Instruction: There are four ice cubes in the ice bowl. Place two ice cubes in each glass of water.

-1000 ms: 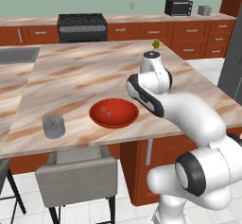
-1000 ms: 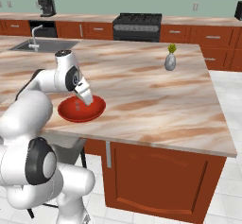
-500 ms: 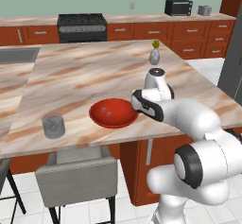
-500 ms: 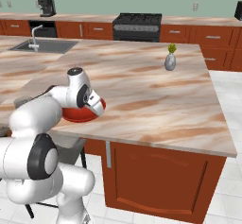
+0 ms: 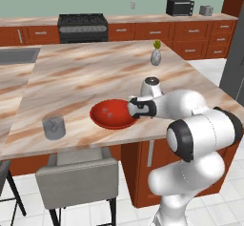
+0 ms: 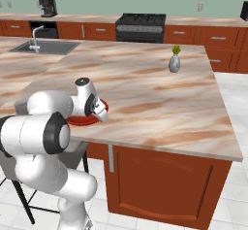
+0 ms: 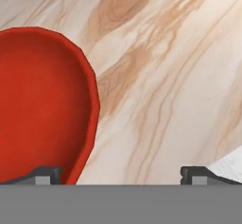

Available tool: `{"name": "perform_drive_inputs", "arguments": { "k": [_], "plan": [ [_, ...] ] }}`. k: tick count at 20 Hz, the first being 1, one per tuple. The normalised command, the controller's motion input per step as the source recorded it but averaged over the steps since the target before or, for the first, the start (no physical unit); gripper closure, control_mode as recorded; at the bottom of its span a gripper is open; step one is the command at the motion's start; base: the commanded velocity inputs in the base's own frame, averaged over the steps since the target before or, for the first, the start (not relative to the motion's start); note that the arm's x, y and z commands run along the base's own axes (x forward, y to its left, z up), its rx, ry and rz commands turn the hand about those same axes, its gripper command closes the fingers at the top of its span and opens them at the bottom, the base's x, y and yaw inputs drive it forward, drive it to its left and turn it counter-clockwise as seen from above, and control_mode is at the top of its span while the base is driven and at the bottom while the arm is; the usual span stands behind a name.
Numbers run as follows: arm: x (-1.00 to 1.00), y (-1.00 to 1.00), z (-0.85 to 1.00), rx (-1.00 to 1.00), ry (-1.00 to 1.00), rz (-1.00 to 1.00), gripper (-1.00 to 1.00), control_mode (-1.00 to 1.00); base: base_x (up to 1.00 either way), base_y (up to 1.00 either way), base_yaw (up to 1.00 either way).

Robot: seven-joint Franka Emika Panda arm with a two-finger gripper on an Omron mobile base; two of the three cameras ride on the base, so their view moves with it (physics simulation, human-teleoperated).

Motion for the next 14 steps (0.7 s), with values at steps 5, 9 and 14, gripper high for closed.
{"name": "perform_drive_inputs", "arguments": {
  "k": [5,9,14],
  "plan": [
    [0.17,0.01,-0.2,0.05,0.0,0.0,-1.0,-1.0,0.0,0.0,0.0],
    [0.16,0.0,-0.29,0.15,0.01,0.0,-1.0,-1.0,0.0,0.0,0.0],
    [0.23,0.0,-0.27,0.09,0.02,0.0,-1.0,-1.0,0.0,0.0,0.0]
  ]
}}
